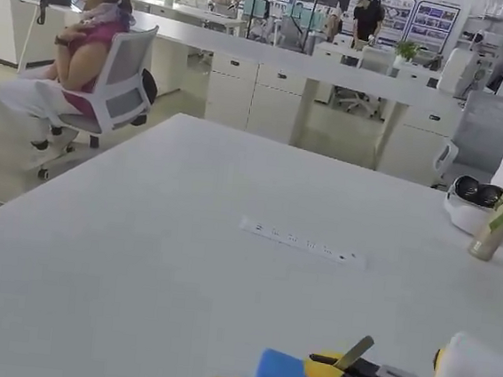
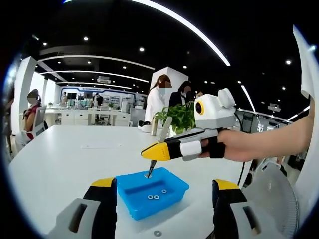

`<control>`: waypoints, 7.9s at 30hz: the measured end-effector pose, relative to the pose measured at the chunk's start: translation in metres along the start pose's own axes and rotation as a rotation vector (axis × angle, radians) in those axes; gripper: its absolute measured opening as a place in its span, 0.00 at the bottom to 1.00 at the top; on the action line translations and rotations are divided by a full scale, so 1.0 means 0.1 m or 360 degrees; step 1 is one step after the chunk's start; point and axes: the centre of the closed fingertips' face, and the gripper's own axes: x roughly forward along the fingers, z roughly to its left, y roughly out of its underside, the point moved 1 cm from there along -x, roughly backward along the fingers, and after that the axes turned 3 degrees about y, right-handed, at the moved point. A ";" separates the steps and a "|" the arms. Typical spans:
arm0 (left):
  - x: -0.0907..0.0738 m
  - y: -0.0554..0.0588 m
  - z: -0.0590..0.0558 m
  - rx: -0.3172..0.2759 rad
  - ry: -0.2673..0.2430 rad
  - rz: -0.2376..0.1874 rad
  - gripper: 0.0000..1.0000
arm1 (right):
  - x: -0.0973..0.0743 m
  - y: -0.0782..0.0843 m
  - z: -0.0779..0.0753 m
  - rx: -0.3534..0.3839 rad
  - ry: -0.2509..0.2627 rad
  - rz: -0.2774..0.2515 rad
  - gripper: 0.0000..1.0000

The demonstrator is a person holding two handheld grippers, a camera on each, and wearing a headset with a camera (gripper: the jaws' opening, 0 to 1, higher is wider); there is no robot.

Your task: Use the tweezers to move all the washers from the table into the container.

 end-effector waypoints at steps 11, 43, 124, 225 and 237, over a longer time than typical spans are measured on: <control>-0.02 -0.06 0.05 -0.0034 -0.0051 -0.0068 0.83 | 0.31 0.26 -0.17 0.0112 0.0038 0.0100 0.03; 0.00 -0.03 0.03 -0.0127 0.0032 -0.0073 0.80 | 0.55 0.92 -0.21 0.0132 0.0015 0.0320 0.03; 0.03 0.12 -0.03 -0.0122 0.0094 0.0058 0.78 | 0.17 0.46 0.18 0.0076 0.0041 0.0025 0.03; 0.05 0.30 -0.11 -0.0021 0.0150 0.0233 0.75 | 0.15 1.27 0.93 -0.0498 -0.0383 0.0372 0.04; 0.06 0.31 -0.13 -0.0015 0.0166 0.0244 0.75 | 0.16 1.22 0.62 0.0183 -0.0199 0.0283 0.03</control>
